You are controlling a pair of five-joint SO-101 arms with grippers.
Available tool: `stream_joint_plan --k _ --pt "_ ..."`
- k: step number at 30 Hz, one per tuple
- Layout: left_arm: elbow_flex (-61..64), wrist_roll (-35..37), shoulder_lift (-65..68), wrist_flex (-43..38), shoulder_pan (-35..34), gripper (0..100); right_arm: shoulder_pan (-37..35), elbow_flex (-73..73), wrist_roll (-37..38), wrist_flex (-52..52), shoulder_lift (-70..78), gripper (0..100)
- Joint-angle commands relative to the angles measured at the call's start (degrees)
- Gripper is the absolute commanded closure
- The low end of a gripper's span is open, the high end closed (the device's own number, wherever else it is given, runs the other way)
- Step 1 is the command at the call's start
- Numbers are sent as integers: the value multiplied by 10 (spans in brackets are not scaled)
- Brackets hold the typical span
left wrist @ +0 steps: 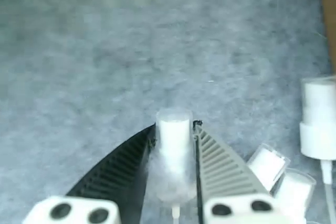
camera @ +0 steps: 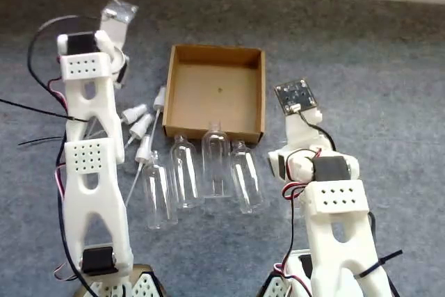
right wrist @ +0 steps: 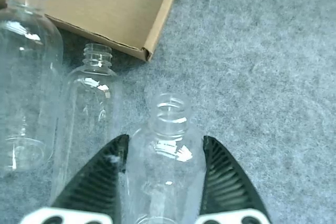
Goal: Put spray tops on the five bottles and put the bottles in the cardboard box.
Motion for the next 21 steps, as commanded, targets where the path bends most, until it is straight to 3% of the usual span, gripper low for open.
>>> stream_joint_plan --k 1,6,11,15,21 --pt "-5 10 -140 6 -21 998 -6 -6 -4 -1 -15 994" --pt "85 67 -311 10 -44 998 -4 -11 -4 -2 -16 994" --pt "327 105 -554 10 -46 997 -19 -37 -11 -38 -54 994" --pt "515 105 -764 8 17 997 -58 -21 -76 -120 -145 994" --pt "647 149 -1001 -58 182 997 -153 88 -81 -199 -249 994"
